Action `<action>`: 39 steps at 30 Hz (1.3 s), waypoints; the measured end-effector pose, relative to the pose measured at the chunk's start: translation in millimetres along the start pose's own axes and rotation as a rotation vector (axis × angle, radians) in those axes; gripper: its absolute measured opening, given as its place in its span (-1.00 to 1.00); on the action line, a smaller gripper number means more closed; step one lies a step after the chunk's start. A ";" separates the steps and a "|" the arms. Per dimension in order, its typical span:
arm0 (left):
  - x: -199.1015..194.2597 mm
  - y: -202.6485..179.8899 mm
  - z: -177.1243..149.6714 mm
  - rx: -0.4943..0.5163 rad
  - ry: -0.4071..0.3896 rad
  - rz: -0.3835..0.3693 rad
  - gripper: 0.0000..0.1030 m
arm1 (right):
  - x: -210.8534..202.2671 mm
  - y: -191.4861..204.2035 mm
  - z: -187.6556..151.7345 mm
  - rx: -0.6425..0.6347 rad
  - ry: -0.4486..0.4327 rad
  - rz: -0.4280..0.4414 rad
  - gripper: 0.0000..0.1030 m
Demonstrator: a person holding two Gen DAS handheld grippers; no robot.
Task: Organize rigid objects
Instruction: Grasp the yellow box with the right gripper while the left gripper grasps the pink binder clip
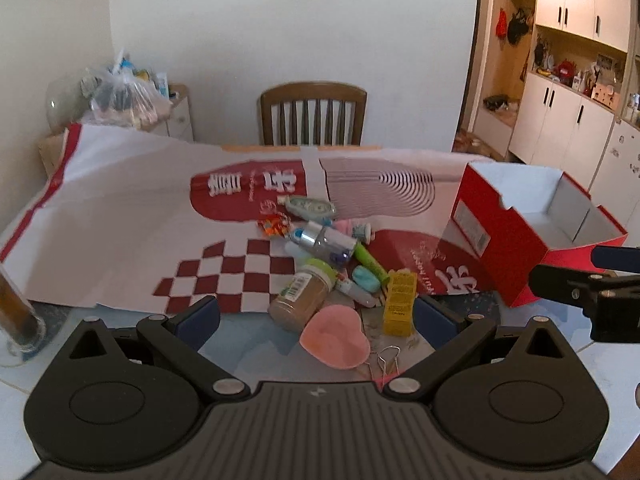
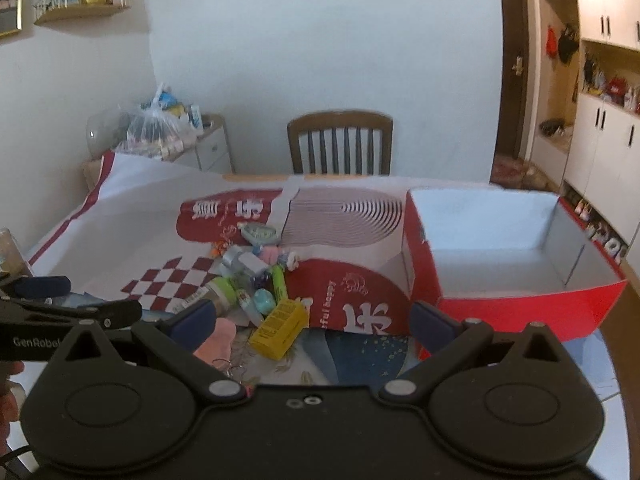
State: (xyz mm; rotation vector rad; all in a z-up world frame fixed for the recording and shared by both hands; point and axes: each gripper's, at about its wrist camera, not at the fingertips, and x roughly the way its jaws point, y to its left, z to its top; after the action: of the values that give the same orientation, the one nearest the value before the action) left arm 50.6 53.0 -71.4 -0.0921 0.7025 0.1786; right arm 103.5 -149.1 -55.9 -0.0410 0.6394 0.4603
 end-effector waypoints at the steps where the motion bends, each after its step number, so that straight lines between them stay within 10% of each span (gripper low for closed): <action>1: 7.9 0.7 -0.6 -0.005 0.011 -0.002 1.00 | 6.7 -1.6 1.2 -0.001 0.014 0.004 0.99; 22: 94.4 -32.1 -52.2 0.039 0.285 -0.124 0.99 | 137.8 12.2 7.2 -0.132 0.231 0.049 0.87; 39: 114.5 -57.5 -60.7 0.024 0.319 -0.095 0.69 | 178.7 23.9 -2.4 -0.134 0.332 0.025 0.47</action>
State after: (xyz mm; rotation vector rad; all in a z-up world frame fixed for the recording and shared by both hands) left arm 109.0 3.0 -190.5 -0.1323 1.0154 0.0644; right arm 218.0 -56.3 -159.8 -0.2405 0.9342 0.5256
